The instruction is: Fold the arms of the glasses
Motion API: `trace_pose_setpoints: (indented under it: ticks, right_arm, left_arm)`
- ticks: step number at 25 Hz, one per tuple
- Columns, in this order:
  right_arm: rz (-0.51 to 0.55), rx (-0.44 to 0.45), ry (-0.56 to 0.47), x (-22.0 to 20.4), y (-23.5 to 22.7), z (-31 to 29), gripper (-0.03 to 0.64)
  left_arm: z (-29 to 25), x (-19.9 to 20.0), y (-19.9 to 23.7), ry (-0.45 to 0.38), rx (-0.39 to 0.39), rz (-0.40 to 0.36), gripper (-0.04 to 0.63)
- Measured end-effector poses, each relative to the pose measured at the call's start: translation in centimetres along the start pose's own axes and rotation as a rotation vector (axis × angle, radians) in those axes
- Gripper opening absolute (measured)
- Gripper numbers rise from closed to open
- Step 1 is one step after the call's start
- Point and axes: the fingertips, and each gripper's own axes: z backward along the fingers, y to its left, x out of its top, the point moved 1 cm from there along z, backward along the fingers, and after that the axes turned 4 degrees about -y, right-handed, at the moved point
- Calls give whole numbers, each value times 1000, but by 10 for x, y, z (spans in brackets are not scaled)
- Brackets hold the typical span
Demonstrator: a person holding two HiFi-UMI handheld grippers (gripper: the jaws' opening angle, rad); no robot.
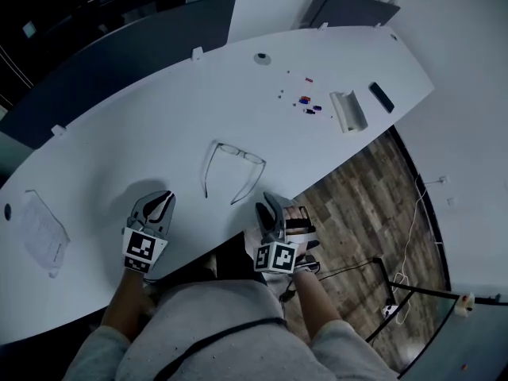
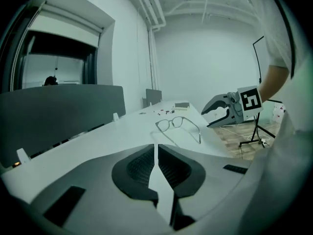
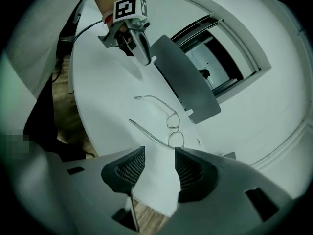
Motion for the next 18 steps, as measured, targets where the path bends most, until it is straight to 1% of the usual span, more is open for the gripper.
trace_pose_setpoints:
  ticks: [3,9,11,15,18]
  right_arm:
    - [40,2,-12,-2,-3,-20,184]
    - [146,-31,-56,-2,-14,-49,184]
    - [154,-35,-68,-3,-15,-56,184]
    - [147,-40,-80,-8,-16,-69,184]
    - [143,-54,-103,-10,-21,-73,171]
  left_arm:
    - [-16,-3,8,39,21,-5,15]
    - [-36,3,17,45,74,84,15]
    - [-42,3,21,56,85,107,15]
    - [-51,5,28,59,112,205,15]
    - [-59,7,30,54,117,217,15]
